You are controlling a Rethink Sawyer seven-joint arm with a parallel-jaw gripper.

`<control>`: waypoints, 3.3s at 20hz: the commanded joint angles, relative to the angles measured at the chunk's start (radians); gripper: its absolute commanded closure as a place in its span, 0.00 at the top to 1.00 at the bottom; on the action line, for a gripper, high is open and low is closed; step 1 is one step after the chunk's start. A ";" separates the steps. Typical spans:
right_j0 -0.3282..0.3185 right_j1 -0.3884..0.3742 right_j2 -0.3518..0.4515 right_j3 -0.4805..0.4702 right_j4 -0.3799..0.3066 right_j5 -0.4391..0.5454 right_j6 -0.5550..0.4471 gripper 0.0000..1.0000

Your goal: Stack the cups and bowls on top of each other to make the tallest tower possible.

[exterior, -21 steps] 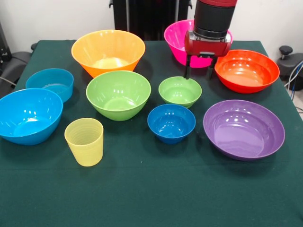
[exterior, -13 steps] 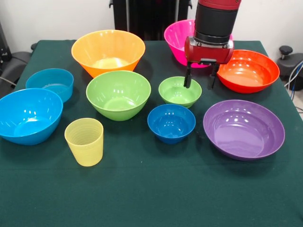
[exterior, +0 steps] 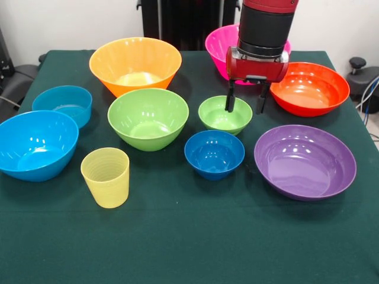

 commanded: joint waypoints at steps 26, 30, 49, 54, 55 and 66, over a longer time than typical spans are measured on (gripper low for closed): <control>-0.040 0.109 0.128 -0.301 -0.013 0.227 0.045 1.00; -0.047 0.113 0.133 -0.299 -0.018 0.221 0.039 1.00; -0.079 0.139 0.155 -0.308 -0.034 0.202 0.011 1.00; -0.085 0.142 0.163 -0.307 -0.036 0.199 0.006 1.00; -0.087 0.141 0.166 -0.305 -0.036 0.199 0.004 1.00; -0.113 0.135 0.193 -0.291 -0.048 0.198 -0.014 1.00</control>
